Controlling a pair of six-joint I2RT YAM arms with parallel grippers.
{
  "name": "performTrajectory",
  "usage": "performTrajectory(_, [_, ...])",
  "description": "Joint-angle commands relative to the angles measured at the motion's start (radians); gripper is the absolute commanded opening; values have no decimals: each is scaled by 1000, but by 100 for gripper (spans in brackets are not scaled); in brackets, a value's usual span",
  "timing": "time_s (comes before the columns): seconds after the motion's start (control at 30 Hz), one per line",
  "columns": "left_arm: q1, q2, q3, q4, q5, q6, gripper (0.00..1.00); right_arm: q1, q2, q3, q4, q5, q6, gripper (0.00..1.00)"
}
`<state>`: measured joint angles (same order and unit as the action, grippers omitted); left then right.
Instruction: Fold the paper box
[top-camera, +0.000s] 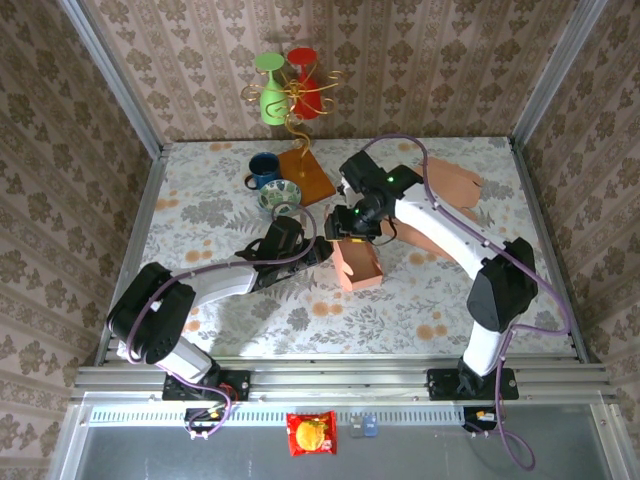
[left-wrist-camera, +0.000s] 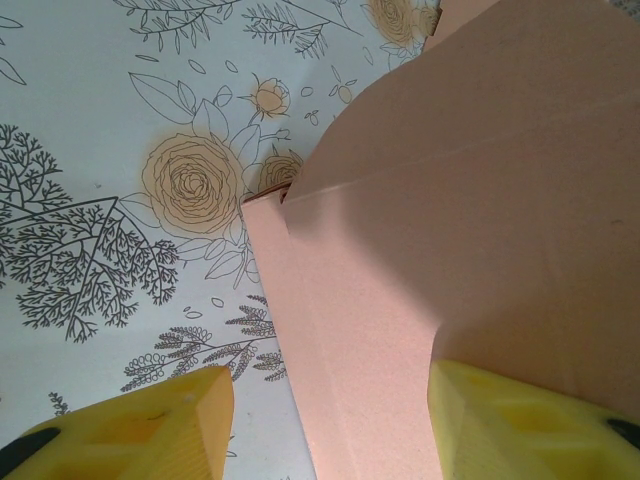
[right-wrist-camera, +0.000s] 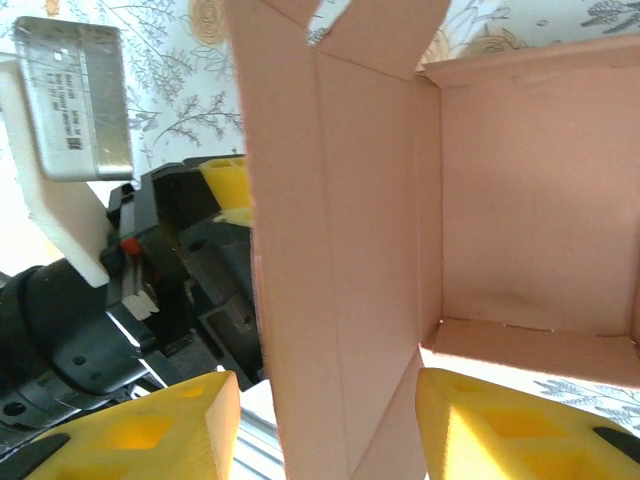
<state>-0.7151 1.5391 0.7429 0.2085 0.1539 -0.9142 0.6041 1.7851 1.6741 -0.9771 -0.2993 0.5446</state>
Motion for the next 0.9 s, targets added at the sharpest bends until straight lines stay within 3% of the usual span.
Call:
performTrajectory(0.0, [9,-5,36,-34,5,26,54,11,20,39,-29,5,-15,51])
performTrajectory(0.3, [8,-6,45,-49,5,37,54,17,61,48,8,3,40,34])
performTrajectory(0.43, [9,-17,45,-65,-3,43,55,23,57,38,41,16,110,22])
performTrajectory(0.6, [13,-83,58,-155,-45,89,59,23,-11,-36,118,101,291,1])
performTrajectory(0.87, [40,-265,32,-324,-92,193,61,29,-122,-125,158,339,722,0])
